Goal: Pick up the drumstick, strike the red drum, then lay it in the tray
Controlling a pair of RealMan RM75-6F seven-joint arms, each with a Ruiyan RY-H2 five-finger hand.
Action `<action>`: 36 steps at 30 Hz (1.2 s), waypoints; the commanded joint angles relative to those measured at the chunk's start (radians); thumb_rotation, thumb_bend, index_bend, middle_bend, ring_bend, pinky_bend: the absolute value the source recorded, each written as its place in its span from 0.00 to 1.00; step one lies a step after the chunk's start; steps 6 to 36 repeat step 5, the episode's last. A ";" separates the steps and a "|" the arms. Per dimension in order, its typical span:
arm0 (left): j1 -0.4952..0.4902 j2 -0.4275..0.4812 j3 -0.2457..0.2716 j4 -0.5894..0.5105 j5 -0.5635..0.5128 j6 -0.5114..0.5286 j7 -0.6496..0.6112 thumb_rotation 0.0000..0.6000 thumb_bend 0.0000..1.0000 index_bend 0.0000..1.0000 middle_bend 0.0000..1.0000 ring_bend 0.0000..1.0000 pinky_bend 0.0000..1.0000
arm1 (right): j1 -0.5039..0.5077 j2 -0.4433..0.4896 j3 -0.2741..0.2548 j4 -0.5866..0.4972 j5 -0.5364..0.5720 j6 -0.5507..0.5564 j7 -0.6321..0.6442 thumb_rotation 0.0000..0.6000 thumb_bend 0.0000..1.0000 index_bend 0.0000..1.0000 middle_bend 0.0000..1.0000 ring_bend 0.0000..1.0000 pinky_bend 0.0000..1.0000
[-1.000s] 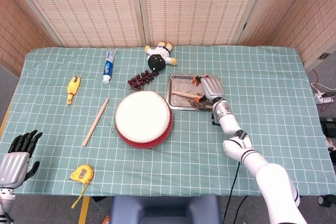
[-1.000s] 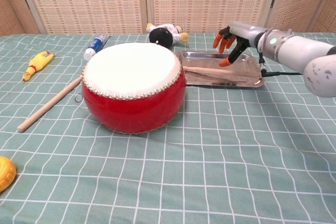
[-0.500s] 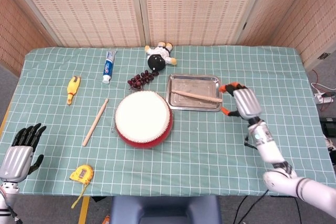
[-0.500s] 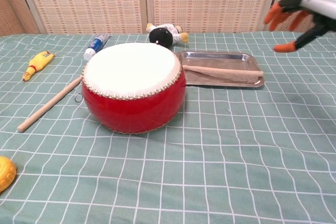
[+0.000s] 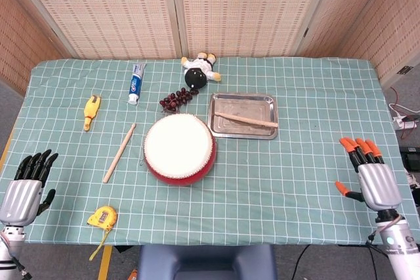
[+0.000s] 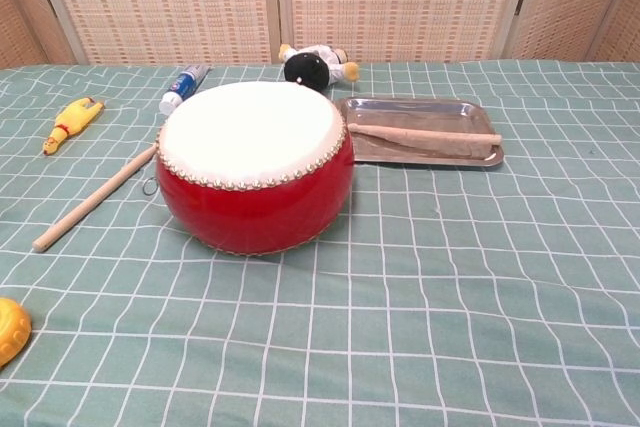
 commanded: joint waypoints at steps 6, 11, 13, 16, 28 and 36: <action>0.001 -0.008 0.000 -0.004 -0.003 0.003 0.010 1.00 0.34 0.00 0.00 0.00 0.02 | -0.106 -0.051 -0.031 -0.003 -0.084 0.130 -0.083 1.00 0.22 0.01 0.02 0.00 0.00; 0.001 -0.008 0.000 -0.004 -0.003 0.003 0.010 1.00 0.34 0.00 0.00 0.00 0.02 | -0.106 -0.051 -0.031 -0.003 -0.084 0.130 -0.083 1.00 0.22 0.01 0.02 0.00 0.00; 0.001 -0.008 0.000 -0.004 -0.003 0.003 0.010 1.00 0.34 0.00 0.00 0.00 0.02 | -0.106 -0.051 -0.031 -0.003 -0.084 0.130 -0.083 1.00 0.22 0.01 0.02 0.00 0.00; 0.001 -0.008 0.000 -0.004 -0.003 0.003 0.010 1.00 0.34 0.00 0.00 0.00 0.02 | -0.106 -0.051 -0.031 -0.003 -0.084 0.130 -0.083 1.00 0.22 0.01 0.02 0.00 0.00; 0.001 -0.008 0.000 -0.004 -0.003 0.003 0.010 1.00 0.34 0.00 0.00 0.00 0.02 | -0.106 -0.051 -0.031 -0.003 -0.084 0.130 -0.083 1.00 0.22 0.01 0.02 0.00 0.00; 0.001 -0.008 0.000 -0.004 -0.003 0.003 0.010 1.00 0.34 0.00 0.00 0.00 0.02 | -0.106 -0.051 -0.031 -0.003 -0.084 0.130 -0.083 1.00 0.22 0.01 0.02 0.00 0.00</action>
